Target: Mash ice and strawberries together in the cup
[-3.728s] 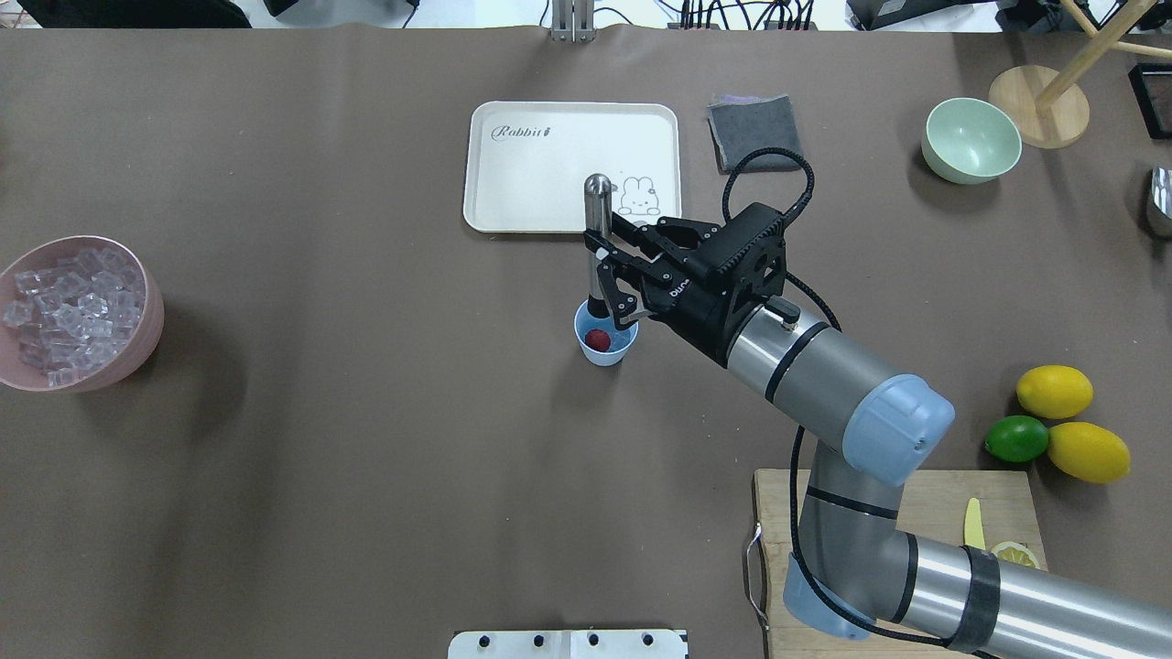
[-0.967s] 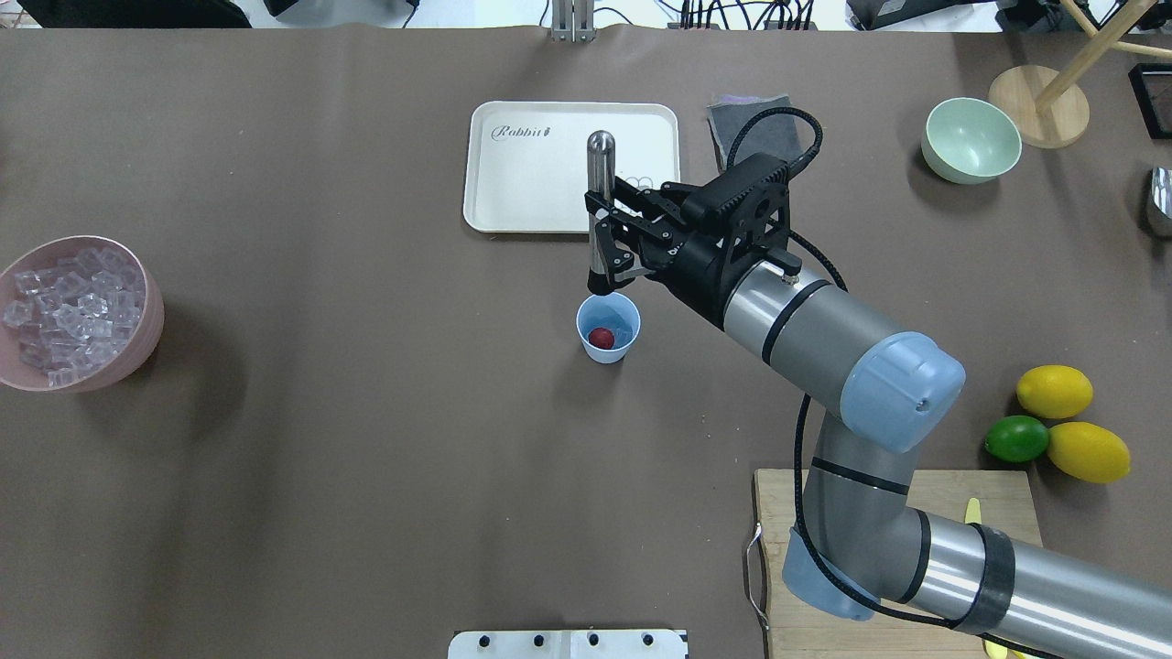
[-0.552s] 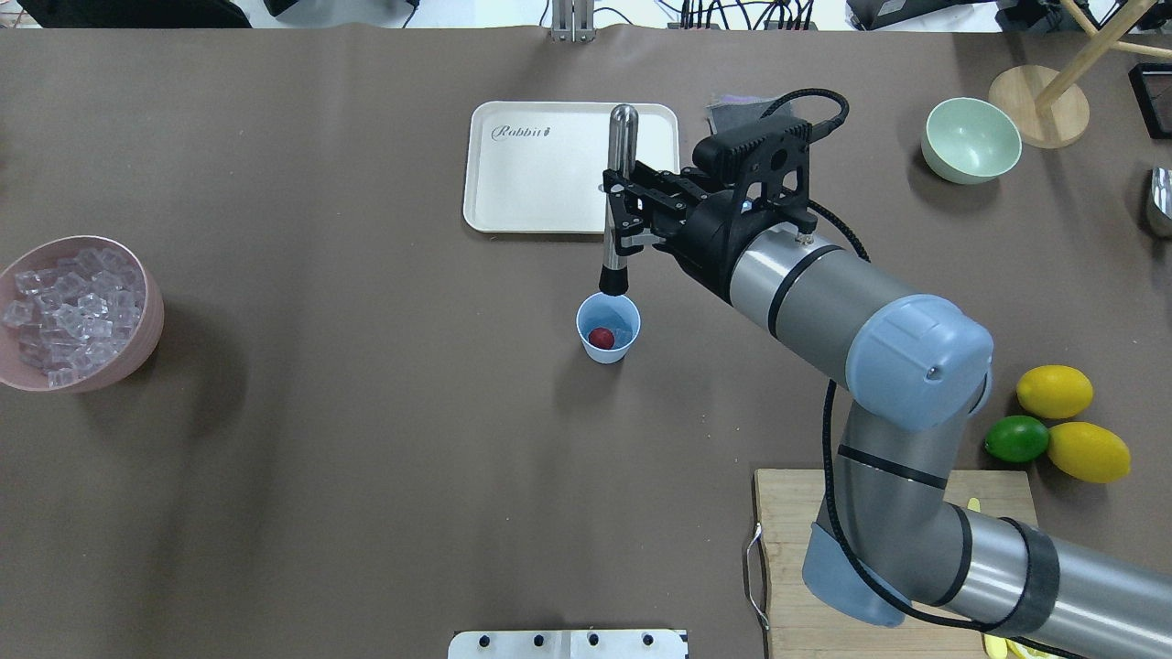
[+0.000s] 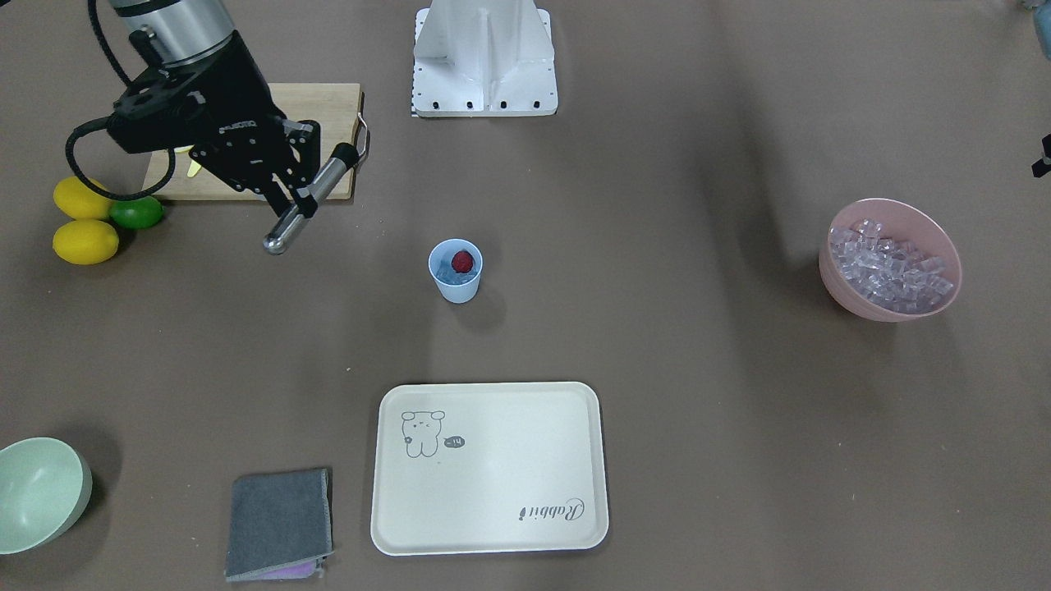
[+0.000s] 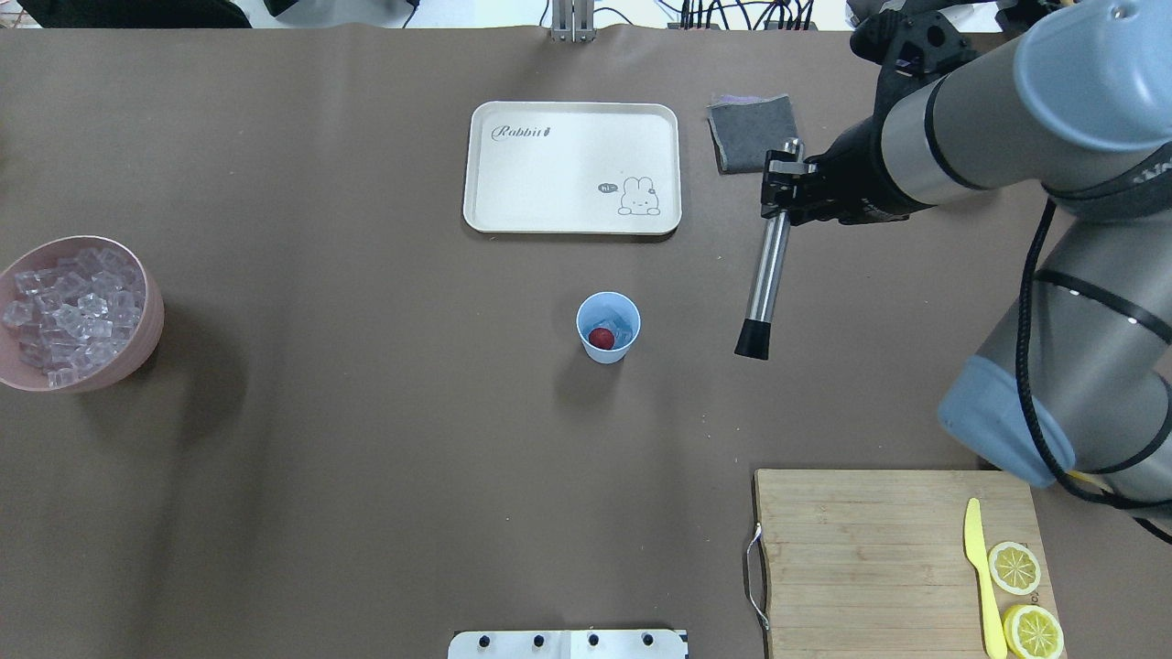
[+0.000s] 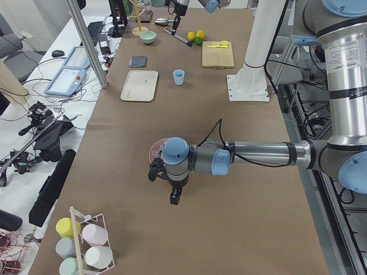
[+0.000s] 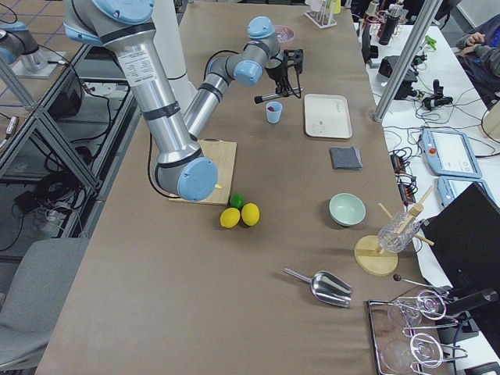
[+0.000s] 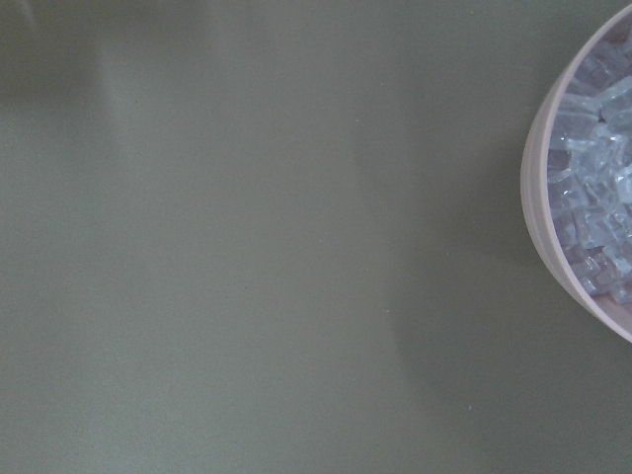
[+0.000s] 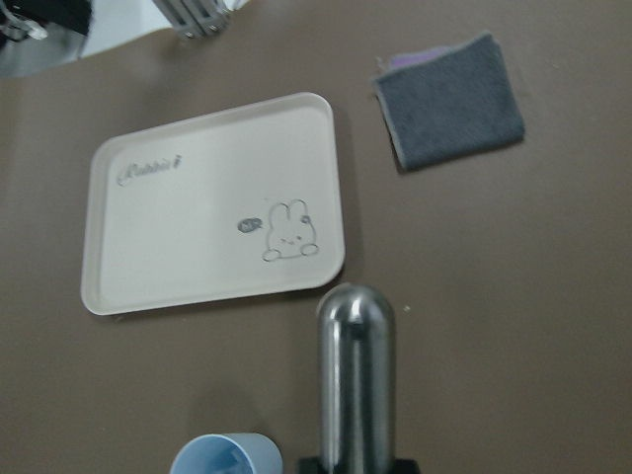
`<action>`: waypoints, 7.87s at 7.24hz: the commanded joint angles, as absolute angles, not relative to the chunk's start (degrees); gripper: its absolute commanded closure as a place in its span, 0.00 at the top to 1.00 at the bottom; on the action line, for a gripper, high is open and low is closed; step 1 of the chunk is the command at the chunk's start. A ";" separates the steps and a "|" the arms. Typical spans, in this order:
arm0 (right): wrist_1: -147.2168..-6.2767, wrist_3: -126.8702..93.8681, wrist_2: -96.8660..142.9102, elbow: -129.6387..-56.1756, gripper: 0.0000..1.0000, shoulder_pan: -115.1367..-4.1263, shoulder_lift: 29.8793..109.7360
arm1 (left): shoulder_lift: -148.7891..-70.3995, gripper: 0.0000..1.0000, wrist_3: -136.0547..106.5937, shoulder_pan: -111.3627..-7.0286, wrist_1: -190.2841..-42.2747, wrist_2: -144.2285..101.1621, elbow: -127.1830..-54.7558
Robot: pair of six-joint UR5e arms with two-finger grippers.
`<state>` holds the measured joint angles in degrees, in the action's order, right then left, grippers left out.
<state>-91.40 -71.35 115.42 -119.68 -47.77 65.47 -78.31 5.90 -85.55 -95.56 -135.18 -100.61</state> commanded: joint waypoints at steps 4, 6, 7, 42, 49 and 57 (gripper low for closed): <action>-95.80 -47.58 126.03 -102.43 0.00 -50.89 71.19 | -78.05 0.99 5.98 -85.61 -97.65 -135.09 -100.37; -95.27 -46.14 125.34 -98.80 0.00 -47.66 71.37 | -77.18 0.99 5.80 -85.61 -100.97 -135.00 -100.02; -95.27 -46.23 125.33 -98.62 0.00 -46.59 71.11 | -77.17 0.99 5.80 -85.61 -101.16 -135.00 -100.02; -101.60 4.66 126.91 -105.29 1.00 -89.11 98.53 | -82.27 0.99 6.15 -85.96 -82.35 -135.09 -99.76; -99.93 4.84 126.65 -105.65 1.00 -89.21 98.79 | -82.27 0.99 6.15 -85.96 -82.44 -135.09 -100.46; -100.02 0.53 129.64 -105.38 1.00 -89.21 98.00 | -82.27 0.99 6.15 -85.96 -82.44 -135.09 -100.28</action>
